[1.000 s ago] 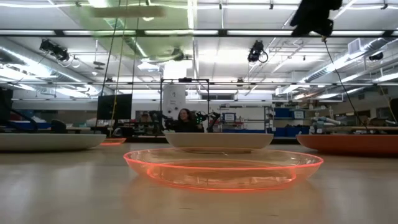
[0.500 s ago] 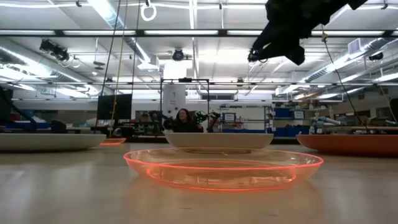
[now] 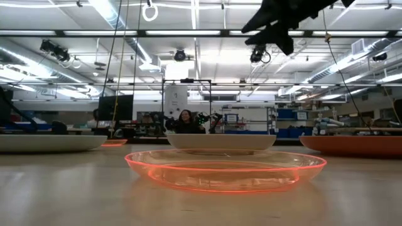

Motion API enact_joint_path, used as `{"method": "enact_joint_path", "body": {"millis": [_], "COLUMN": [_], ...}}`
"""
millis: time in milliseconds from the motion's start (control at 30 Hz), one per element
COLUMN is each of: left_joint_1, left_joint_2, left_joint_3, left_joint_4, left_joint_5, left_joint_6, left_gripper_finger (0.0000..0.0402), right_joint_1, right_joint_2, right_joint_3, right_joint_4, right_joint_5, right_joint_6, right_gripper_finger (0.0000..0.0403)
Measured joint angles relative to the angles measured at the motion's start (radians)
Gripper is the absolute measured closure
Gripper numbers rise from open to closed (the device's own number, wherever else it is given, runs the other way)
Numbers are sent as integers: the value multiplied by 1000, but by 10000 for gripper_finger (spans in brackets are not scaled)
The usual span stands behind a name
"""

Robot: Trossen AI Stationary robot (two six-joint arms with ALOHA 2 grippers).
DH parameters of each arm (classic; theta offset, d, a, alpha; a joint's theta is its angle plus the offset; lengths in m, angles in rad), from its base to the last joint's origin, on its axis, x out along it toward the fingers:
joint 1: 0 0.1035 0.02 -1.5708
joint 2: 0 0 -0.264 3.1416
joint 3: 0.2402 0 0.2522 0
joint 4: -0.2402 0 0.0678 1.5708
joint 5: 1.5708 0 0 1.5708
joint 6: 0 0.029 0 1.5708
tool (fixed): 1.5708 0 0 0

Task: Stack plastic plates
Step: Stack the right green plate on top of the left green plate

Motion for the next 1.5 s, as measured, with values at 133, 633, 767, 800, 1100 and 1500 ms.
{"method": "enact_joint_path", "body": {"millis": [133, 633, 767, 800, 1100, 1500], "left_joint_1": [-56, 0, 90, 112, 250, 219], "left_joint_2": [-3, -344, -438, -459, -594, -601], "left_joint_3": [0, -298, -446, -485, -736, -804], "left_joint_4": [-41, 401, 579, 621, 820, 807], "left_joint_5": [-117, -42, 50, 83, 357, 467], "left_joint_6": [179, 855, 1023, 1059, 1228, 1213], "left_gripper_finger": [398, 398, 398, 398, 398, 398], "right_joint_1": [-1, 96, 96, 96, 115, 149], "right_joint_2": [-12, -12, -12, -12, 61, 228], "right_joint_3": [43, 53, 53, 53, 52, 52], "right_joint_4": [6, 141, 154, 155, 165, 235], "right_joint_5": [33, 170, 193, 201, 207, 204], "right_joint_6": [-24, -44, -37, -29, 14, 27], "right_gripper_finger": [245, 245, 245, 245, 245, 245]}}
